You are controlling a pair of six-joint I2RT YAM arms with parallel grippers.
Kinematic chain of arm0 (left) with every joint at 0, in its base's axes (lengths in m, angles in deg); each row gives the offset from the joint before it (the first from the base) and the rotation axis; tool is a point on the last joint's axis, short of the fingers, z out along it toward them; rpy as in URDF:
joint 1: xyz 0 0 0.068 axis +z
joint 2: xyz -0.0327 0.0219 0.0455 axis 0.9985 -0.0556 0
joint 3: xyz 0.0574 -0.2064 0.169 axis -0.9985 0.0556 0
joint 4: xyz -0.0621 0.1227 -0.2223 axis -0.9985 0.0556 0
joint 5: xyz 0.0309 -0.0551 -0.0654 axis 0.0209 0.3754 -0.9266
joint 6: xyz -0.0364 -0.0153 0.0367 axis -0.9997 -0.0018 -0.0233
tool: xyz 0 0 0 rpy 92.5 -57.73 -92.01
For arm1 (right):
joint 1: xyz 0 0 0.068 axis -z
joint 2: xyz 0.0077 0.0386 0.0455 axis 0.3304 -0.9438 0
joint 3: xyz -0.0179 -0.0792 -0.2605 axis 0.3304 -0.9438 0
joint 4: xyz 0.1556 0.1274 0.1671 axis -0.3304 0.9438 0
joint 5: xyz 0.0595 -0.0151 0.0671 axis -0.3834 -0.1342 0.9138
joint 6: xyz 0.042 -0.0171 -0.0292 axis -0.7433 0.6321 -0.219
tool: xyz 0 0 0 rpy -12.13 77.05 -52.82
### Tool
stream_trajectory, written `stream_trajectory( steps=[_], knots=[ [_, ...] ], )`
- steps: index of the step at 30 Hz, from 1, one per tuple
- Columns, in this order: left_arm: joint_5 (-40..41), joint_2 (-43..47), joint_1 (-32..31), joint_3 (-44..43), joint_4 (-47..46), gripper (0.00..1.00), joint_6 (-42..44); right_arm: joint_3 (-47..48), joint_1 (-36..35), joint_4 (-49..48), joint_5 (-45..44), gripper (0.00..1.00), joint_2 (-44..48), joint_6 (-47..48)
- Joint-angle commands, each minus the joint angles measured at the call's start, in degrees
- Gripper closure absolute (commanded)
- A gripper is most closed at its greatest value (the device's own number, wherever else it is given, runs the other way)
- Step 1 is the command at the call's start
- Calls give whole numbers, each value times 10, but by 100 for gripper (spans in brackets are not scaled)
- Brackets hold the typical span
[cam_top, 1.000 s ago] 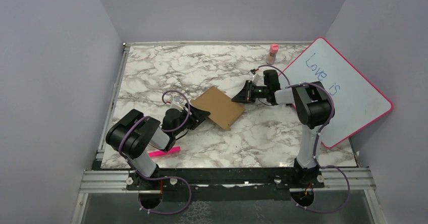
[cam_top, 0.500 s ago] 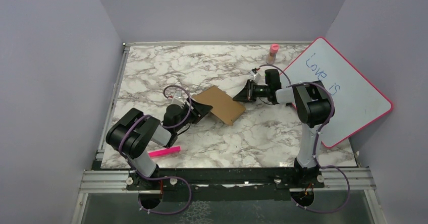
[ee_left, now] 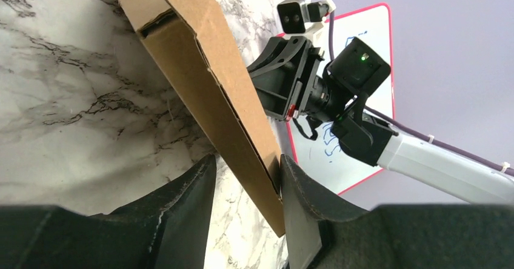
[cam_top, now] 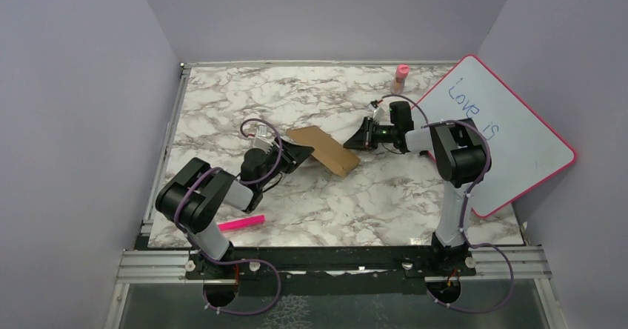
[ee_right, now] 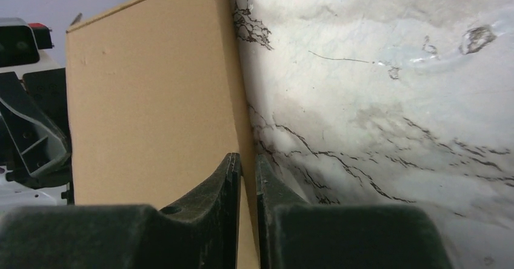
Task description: Fold the paper box
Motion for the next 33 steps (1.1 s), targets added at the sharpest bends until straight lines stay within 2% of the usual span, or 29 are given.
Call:
stream_trajectory(
  steps=[1, 12, 18, 24, 33],
  knots=[
    [-8, 14, -8, -13, -14, 57, -5, -19, -33, 113, -60, 82, -22, 50],
    [1, 58, -21, -8, 14, 58, 5, 24, -91, 141, -28, 81, -12, 61],
    [11, 112, -27, 9, 68, 58, 4, 48, -118, 163, -28, 80, -10, 74],
    [48, 172, -33, 20, 148, 58, 40, 64, -121, 176, -49, 77, -13, 84],
    [67, 184, -33, 24, 178, 58, 68, 67, -109, 217, -130, 68, 30, 106]
  ],
)
